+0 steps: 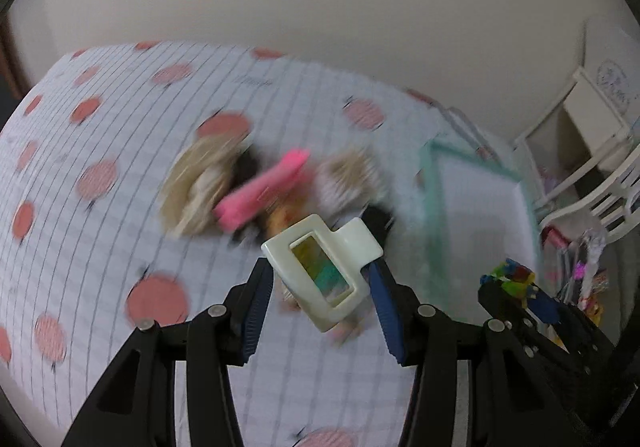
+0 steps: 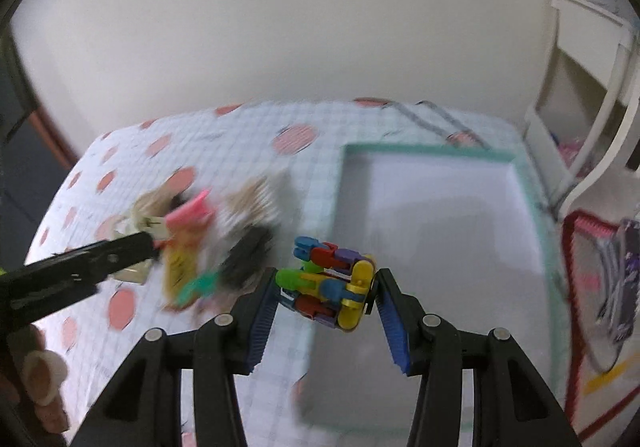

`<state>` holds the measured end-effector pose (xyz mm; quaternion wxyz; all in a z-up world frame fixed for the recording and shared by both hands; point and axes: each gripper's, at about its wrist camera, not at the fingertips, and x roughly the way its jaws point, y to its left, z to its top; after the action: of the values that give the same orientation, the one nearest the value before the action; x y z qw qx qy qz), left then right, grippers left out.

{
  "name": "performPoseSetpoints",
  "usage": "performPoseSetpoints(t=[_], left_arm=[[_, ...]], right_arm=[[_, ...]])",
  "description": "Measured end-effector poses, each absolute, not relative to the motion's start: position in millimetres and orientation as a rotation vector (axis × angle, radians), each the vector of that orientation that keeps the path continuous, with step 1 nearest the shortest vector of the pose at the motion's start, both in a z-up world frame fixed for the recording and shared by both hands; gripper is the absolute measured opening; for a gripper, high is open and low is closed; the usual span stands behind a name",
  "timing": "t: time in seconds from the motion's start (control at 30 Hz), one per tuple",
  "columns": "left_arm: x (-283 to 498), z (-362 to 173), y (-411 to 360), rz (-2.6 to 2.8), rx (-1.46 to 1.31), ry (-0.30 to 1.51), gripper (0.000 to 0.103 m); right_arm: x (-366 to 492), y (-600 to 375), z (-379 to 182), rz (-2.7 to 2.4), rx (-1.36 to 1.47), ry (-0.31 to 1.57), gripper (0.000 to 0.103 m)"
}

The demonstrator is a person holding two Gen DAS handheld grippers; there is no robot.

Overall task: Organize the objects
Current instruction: 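Carry the claw clip and block toy into the green tray with both grippers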

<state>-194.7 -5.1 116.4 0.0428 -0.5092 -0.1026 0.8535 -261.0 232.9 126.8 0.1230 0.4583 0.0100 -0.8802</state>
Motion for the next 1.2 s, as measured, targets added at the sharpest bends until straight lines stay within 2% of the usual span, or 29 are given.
performPoseSetpoints(t=[0.1, 0.33, 0.53, 0.63, 0.9, 1.2], left_arm=[[-210.0, 126.8, 12.8, 2.608, -1.518, -0.282, 0.051], [-215.4, 136.9, 53.8, 2.574, -1.455, -0.263, 0.051], [-224.7, 121.1, 92.8, 2.506, -1.430, -0.292, 0.051], [-231.8, 114.1, 112.4, 2.487, -1.411, -0.276, 0.051], [-258.4, 81.8, 144.0, 2.445, -1.405, -0.291, 0.051], [-276.1, 50.0, 166.2, 2.422, -1.406, -0.226, 0.051]], right_arm=[[-271.3, 251.5, 128.4, -2.611, 1.327, -0.045, 0.052], [-282.4, 274.7, 119.1, -2.673, 1.348, -0.049, 0.052], [-300.6, 299.5, 116.7, -2.698, 1.323, -0.150, 0.052], [-309.5, 316.6, 105.8, -2.691, 1.375, -0.266, 0.052], [-339.3, 349.3, 82.9, -2.753, 1.425, -0.340, 0.052], [-365.0, 348.1, 57.3, -2.762, 1.474, -0.267, 0.052]])
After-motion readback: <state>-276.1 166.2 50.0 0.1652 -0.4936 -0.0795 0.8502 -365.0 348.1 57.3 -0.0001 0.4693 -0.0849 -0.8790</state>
